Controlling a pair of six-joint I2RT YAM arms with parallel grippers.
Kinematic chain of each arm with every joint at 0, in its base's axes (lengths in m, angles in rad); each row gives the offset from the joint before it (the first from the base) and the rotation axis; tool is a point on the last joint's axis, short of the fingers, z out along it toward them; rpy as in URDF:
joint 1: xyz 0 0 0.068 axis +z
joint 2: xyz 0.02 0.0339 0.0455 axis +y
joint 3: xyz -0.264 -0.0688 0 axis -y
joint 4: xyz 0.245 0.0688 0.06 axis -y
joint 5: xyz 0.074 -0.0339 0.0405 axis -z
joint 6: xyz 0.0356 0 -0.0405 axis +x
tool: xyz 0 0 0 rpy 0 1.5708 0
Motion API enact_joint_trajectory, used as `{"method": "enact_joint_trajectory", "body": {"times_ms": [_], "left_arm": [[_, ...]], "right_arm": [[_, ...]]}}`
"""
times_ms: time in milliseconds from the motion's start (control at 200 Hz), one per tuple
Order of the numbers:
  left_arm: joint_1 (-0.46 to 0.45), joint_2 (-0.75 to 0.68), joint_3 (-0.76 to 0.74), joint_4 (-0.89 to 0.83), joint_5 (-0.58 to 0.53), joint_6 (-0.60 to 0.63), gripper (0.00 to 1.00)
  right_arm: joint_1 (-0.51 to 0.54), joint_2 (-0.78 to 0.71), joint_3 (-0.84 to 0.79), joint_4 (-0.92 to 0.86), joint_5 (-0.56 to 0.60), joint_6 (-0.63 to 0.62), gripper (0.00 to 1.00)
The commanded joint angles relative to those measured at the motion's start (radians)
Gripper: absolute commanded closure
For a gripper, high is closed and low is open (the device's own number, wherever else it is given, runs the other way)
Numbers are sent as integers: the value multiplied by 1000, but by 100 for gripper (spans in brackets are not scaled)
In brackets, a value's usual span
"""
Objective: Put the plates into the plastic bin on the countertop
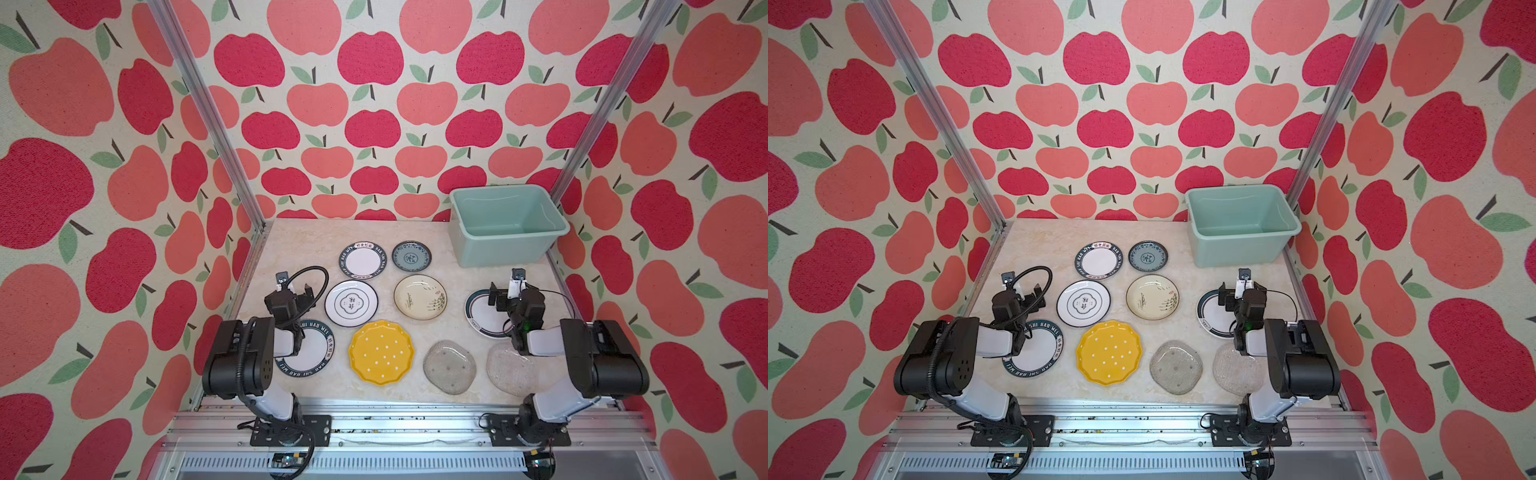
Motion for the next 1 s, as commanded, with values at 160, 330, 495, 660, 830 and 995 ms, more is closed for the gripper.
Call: {"method": "enact_joint_trajectory", "body": {"times_ms": [160, 330, 495, 660, 830, 995], "left_arm": [[-5, 10, 7, 25, -10, 12, 1], [-5, 11, 7, 24, -9, 12, 1], [-5, 11, 7, 23, -9, 12, 1], [-4, 10, 7, 23, -10, 12, 1], [0, 8, 9, 15, 1, 9, 1], [-7, -69, -5, -11, 53, 35, 1]], "right_arm": [[4, 5, 3, -3, -10, 8, 1], [4, 4, 3, -4, -10, 7, 1], [5, 4, 2, -4, -9, 7, 1], [3, 3, 4, -7, -12, 8, 1], [3, -9, 0, -9, -2, 12, 1], [4, -67, 46, -136, -27, 2, 0]]}}
